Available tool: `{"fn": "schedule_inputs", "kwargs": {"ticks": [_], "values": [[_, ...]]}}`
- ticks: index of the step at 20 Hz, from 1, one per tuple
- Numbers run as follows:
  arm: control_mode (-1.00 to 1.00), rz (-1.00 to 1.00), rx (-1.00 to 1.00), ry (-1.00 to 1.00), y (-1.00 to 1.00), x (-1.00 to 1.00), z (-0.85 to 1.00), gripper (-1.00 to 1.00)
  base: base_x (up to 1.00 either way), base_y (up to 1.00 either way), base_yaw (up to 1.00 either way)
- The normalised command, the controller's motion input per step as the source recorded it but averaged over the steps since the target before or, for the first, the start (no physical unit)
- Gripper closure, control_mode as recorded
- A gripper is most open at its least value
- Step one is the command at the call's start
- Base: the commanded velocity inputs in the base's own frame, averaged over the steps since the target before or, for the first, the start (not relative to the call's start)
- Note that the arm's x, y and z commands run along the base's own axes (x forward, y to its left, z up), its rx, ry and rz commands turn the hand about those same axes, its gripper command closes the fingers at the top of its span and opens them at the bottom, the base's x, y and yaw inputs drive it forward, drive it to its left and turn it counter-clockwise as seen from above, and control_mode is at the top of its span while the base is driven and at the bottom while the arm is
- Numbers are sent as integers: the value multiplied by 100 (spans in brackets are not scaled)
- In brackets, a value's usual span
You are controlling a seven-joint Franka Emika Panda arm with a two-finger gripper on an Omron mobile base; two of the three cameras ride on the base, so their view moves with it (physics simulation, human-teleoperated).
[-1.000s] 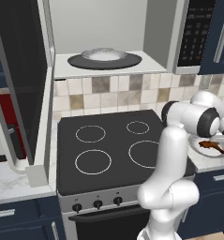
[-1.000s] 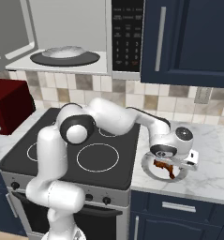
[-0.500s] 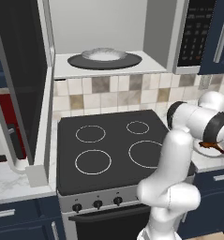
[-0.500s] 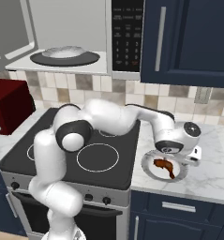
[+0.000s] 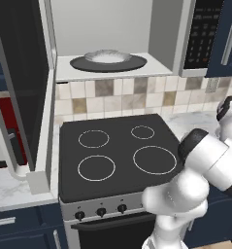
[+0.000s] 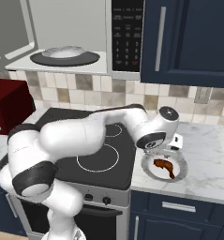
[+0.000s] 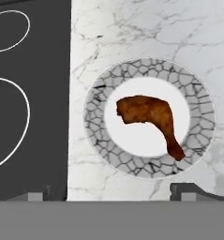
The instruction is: Pick the chicken drumstick from the microwave and place it on plate located on the counter.
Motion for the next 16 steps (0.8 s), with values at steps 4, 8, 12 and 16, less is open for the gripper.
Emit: {"fn": "schedule_inputs", "kwargs": {"ticks": [4, 8, 12, 16], "values": [[-100, 0, -7, 0, 100, -87, 42, -100, 0, 0, 0], [-100, 0, -3, 0, 100, -74, 66, -100, 0, 0, 0], [-100, 0, -1, 0, 100, -39, 89, -100, 0, 0, 0], [-100, 0, 0, 1, 100, -25, 100, -100, 0, 0, 0]]}}
